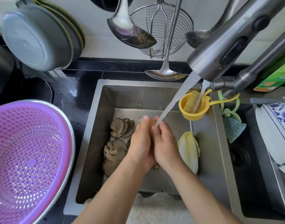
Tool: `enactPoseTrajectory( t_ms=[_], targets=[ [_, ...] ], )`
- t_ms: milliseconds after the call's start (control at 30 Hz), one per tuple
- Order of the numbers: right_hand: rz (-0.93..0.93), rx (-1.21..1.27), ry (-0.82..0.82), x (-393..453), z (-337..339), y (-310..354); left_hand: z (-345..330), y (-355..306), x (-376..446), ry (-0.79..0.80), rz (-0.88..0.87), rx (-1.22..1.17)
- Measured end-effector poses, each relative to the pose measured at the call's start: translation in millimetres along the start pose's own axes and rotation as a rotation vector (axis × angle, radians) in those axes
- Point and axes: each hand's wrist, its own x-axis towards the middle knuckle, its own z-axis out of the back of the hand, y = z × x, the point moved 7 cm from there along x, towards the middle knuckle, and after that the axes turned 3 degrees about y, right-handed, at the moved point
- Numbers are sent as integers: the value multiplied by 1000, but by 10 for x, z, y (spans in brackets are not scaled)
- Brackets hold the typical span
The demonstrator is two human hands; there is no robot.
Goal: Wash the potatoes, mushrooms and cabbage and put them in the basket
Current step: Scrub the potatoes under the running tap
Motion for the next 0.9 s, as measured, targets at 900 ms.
enactPoseTrajectory(
  t_ms=[900],
  targets=[
    [-440,445,-247,-26,138,-12,-100,-206,10,47,-341,642]
  ],
)
